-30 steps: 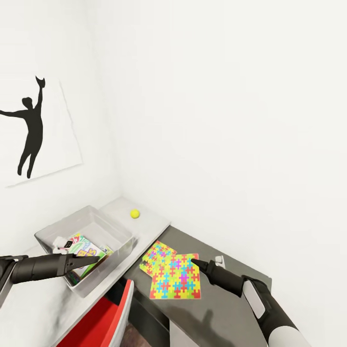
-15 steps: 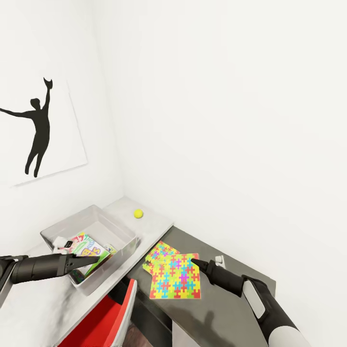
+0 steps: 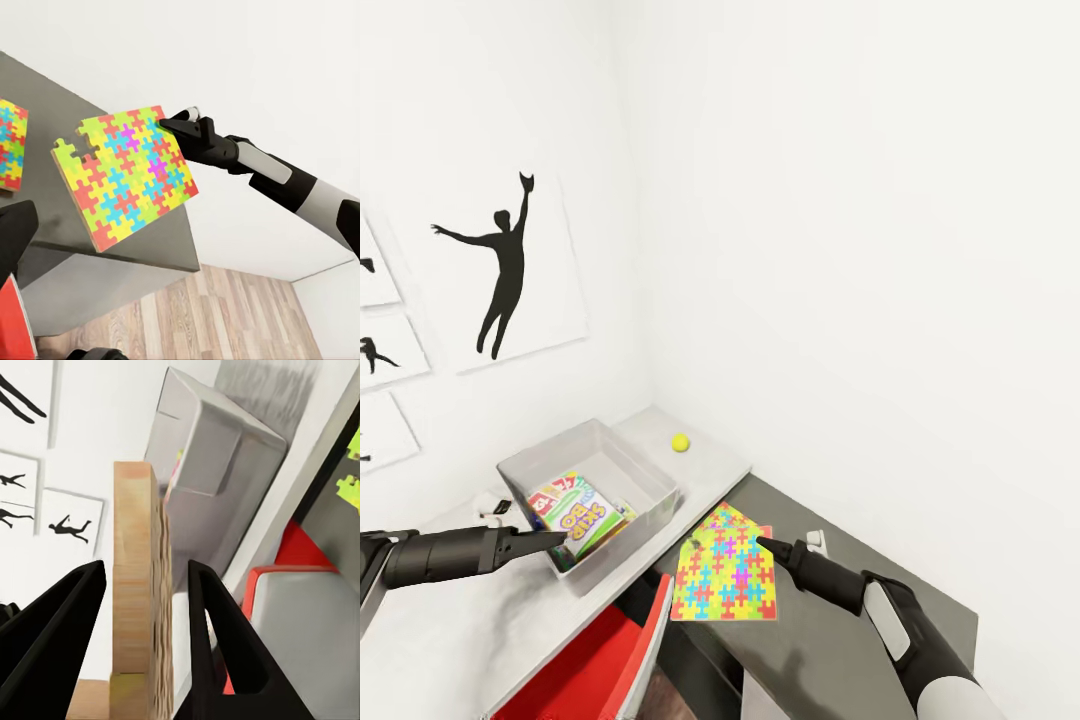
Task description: Put all the toys in the child's room - the three board games (two on the bed and one on the table), the two jigsaw puzzles on the table, and the tennis ball on the table - inside the toy box on the table in the child's room.
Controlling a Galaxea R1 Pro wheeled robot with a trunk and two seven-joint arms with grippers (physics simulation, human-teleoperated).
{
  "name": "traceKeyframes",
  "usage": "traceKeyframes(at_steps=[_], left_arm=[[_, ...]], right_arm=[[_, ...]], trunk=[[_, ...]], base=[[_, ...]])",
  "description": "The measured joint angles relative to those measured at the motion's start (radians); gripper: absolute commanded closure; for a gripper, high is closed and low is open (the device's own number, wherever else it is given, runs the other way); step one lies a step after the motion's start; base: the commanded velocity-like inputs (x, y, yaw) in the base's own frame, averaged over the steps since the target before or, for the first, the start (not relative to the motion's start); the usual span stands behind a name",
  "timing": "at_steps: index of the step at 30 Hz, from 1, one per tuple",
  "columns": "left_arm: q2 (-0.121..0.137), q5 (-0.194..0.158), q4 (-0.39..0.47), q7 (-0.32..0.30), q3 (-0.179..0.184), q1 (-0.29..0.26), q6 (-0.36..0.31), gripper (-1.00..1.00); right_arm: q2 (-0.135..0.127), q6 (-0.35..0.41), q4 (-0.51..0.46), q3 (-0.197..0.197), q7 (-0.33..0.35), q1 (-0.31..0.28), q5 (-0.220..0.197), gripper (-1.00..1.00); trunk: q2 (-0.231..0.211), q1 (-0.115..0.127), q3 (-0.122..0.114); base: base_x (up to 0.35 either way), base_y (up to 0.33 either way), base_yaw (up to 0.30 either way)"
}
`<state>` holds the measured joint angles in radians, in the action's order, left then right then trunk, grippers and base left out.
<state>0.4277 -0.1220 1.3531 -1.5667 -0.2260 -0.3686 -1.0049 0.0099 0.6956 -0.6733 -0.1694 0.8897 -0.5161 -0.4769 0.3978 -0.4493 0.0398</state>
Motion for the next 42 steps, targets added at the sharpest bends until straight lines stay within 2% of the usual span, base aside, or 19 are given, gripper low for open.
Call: traceKeyframes(at_steps=[42], left_arm=[[0.000, -0.004, -0.004, 0.000, -0.002, 0.001, -0.002, -1.00]], right_arm=[[-0.007, 0.001, 0.000, -0.001, 0.000, -0.001, 0.002, 1.00]], trunk=[[0.001, 0.000, -0.033]], base=[[0.000, 0.000, 0.250]])
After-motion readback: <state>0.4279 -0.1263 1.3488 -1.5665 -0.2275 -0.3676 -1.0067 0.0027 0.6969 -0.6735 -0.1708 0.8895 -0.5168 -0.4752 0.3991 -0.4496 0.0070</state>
